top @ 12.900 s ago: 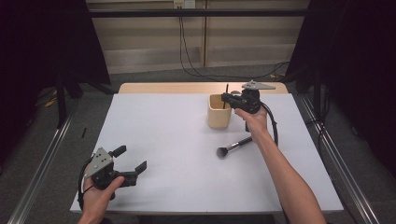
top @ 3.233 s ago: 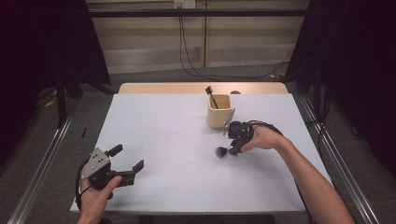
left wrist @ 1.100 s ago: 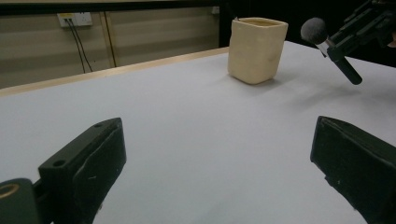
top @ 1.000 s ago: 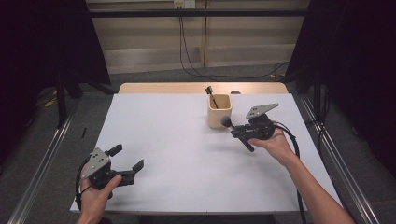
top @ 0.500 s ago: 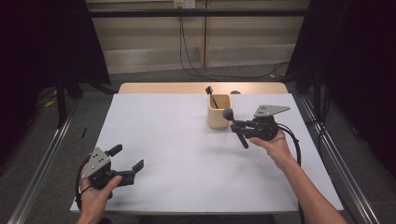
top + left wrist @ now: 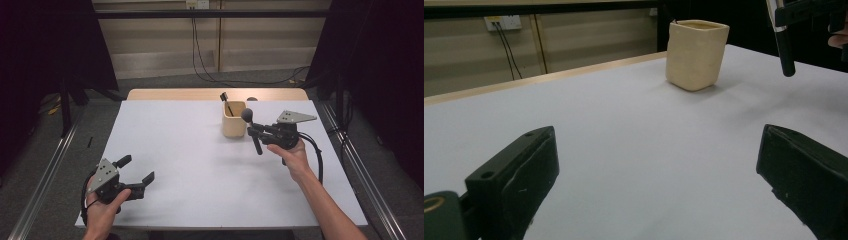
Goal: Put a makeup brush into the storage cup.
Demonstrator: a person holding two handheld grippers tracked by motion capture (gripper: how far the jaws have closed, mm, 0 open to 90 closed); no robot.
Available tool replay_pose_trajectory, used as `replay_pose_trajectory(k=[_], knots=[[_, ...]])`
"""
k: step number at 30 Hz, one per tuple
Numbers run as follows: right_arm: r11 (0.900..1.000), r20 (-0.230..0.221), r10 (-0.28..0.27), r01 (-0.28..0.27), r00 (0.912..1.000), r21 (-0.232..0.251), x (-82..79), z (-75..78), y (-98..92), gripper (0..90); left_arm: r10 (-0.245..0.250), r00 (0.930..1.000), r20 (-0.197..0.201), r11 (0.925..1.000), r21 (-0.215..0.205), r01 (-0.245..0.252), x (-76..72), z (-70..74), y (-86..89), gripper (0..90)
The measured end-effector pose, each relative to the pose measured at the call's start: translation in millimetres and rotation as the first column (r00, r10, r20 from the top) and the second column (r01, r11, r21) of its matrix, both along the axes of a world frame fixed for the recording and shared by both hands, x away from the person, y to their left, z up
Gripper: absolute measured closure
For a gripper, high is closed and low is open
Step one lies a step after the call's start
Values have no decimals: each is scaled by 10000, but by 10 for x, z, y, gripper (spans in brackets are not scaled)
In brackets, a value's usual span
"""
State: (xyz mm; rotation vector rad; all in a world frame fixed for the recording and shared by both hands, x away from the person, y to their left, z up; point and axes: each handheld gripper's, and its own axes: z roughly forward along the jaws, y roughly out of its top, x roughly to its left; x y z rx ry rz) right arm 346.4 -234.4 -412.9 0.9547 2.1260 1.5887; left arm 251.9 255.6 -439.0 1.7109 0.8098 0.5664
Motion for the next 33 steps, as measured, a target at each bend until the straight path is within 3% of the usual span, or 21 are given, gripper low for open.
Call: replay_pose_trajectory(k=[9, 19, 33], knots=[[9994, 284, 70, -80, 9996, 323, -12, 99, 27, 721, 84, 10000, 16, 9999, -95, -84, -6, 4, -3, 33], [9968, 563, -275, 231, 9980, 765, 27, 214, -36, 721, 58, 10000, -12, 10000, -62, -58, 0, 0, -9, 33], [9975, 823, -431, 383, 9957, 600, 135, 378, 32, 720, -5, 10000, 7, 10000, -6, 5, 1, -1, -10, 33]])
